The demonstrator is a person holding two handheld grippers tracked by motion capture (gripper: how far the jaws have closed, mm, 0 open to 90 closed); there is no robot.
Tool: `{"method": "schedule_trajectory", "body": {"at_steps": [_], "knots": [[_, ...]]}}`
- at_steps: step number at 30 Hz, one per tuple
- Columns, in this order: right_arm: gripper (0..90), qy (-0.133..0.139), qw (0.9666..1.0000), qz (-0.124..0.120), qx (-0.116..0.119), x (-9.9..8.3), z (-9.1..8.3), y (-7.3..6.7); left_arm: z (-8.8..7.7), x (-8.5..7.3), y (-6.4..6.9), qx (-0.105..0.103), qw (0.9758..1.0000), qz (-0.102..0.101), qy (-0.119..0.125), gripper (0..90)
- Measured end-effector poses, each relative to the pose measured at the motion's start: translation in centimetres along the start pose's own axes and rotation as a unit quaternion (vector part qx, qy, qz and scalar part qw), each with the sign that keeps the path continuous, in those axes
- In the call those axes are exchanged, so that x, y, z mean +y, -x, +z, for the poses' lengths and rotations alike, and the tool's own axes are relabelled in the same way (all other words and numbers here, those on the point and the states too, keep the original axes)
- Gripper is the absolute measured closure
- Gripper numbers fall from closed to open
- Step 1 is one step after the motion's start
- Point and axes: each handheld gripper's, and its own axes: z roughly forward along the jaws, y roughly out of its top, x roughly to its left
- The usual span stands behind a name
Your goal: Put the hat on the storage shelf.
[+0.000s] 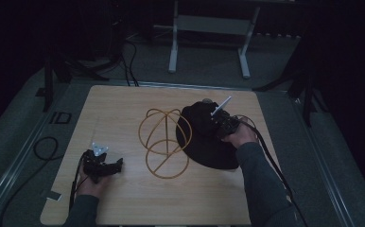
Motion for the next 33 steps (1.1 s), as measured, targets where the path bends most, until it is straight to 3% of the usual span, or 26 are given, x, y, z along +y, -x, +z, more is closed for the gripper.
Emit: {"method": "schedule_trajectory", "body": {"at_steps": [7, 33], "knots": [[85.4, -0.004, 0.9999, -0.012, -0.005, 0.0, -0.4, -0.2, 0.0, 0.0, 0.0, 0.0, 1.0, 0.0, 0.0, 13.4], [88.1, 0.04, 0.9987, -0.03, -0.007, -0.8, -4.1, -0.1, 0.0, 0.0, 0.0, 0.0, 1.0, 0.001, 0.0, 13.4]]}}
